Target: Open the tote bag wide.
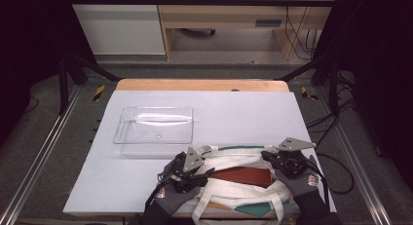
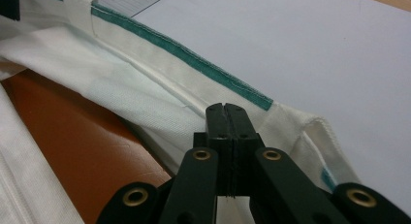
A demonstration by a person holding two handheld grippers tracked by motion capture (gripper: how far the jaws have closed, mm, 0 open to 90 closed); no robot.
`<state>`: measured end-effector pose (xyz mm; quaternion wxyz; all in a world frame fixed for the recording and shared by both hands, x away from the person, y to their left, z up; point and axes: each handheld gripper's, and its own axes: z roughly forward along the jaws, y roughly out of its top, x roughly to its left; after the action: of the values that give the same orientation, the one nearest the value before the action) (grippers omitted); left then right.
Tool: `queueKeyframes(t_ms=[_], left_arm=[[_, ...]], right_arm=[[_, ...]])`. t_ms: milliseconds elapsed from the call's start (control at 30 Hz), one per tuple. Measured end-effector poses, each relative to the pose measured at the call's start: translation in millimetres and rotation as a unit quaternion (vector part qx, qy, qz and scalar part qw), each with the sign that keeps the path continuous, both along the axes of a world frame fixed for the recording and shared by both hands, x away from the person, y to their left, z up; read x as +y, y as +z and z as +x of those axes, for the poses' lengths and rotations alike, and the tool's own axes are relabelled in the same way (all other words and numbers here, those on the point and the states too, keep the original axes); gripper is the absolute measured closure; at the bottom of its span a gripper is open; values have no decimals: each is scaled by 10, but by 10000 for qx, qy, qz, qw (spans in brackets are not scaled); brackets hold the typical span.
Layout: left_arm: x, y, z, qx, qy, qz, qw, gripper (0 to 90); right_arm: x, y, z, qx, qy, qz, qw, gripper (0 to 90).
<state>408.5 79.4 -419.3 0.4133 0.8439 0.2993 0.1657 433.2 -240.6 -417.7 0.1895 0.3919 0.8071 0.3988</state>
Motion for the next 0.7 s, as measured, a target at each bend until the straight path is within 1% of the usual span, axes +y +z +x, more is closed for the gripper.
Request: queueKeyframes(t_ms=[33, 100, 167, 233, 267, 400, 433, 500, 633, 700], left_arm=[[-5, -22, 4, 34, 3, 62, 10000, 513], [-18, -53, -1, 112, -120, 84, 9998, 489], [-50, -75, -26, 49, -100, 222, 9997, 476], [-61, -89, -26, 74, -36, 226, 9997, 492], [-56, -96, -16, 125, -26, 184, 9997, 511], [-29, -124, 2, 183, 42, 136, 9997, 594], [-27, -126, 1, 171, 63, 136, 9997, 608], [-35, -133, 0, 180, 74, 168, 9997, 667], [-41, -142, 5, 104, 54, 203, 9997, 781], [-38, -143, 23, 124, 97, 148, 9998, 847]], right_arm=[[0, 0, 0, 0, 0, 0, 10000, 900], [3, -1, 9, 0, -31, -13, 10000, 900], [8, -2, 13, 2, -49, 3, 10000, 900], [4, 0, 11, -16, -30, -7, 10000, 900], [2, 1, 8, -22, -34, 18, 10000, 900], [0, 7, -3, -45, -9, 50, 10000, 900], [2, 8, -5, -41, -7, 66, 10000, 900], [2, 6, -5, -59, 7, 38, 10000, 900], [1, 3, -11, -65, 22, 41, 10000, 900], [6, 5, -27, -39, 18, 49, 10000, 895]])
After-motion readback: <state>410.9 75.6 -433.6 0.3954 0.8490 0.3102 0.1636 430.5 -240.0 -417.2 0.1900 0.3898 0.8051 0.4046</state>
